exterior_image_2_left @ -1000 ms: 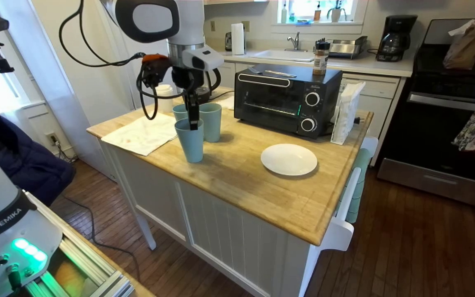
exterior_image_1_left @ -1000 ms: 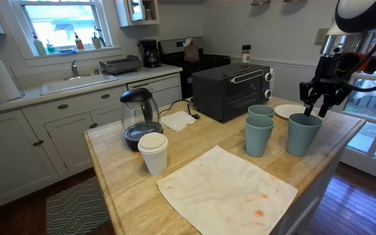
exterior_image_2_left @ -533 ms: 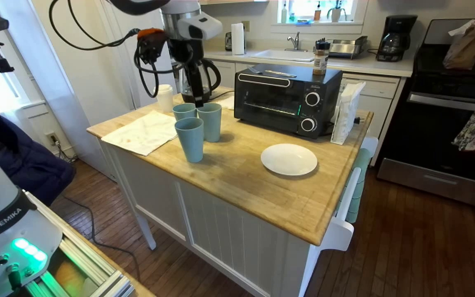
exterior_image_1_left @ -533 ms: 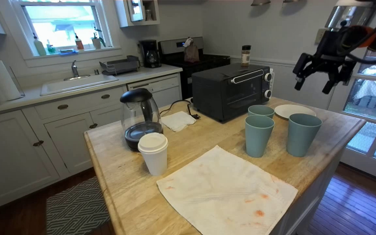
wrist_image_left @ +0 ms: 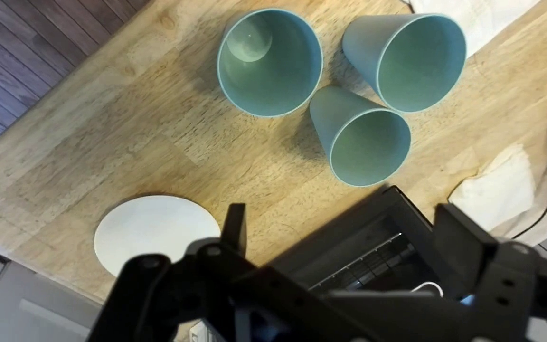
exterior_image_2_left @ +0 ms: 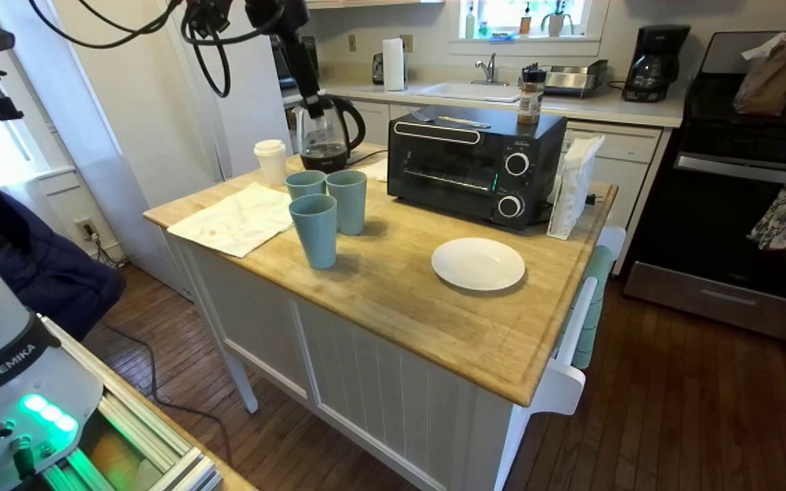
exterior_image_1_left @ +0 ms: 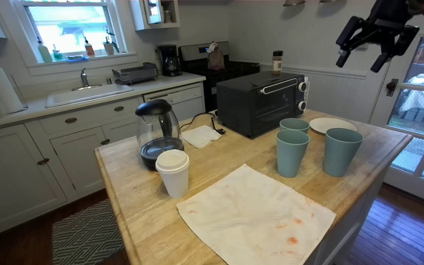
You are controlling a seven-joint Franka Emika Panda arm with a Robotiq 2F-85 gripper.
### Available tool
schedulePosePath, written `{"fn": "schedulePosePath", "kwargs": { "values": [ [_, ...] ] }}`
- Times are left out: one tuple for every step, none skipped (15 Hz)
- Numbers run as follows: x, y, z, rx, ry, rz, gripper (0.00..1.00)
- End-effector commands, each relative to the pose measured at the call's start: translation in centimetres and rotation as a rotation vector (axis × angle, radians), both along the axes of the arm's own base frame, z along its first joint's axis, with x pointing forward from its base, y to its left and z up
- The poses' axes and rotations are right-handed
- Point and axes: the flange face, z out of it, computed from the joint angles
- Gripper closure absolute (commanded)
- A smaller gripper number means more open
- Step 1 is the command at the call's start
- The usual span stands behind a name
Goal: Unstack the three cups on the counter.
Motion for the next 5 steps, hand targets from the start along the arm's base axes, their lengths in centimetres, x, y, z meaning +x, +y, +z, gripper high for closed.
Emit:
{"fn": "schedulePosePath", "kwargs": {
  "values": [
    [-0.12,0.42,0.56,-0.009,-0.002,0.000,0.00],
    [-0.14,0.69,0.82,-0.013,-0.006,0.002,0.00],
    [-0.14,0.72,0.80,-0.013,-0.005,0.003,0.00],
    [-0.12,0.66,0.71,-0.012,-0.003,0.002,0.00],
    [-0.11,0.59,0.61,-0.011,-0.001,0.001,0.00]
  ]
}}
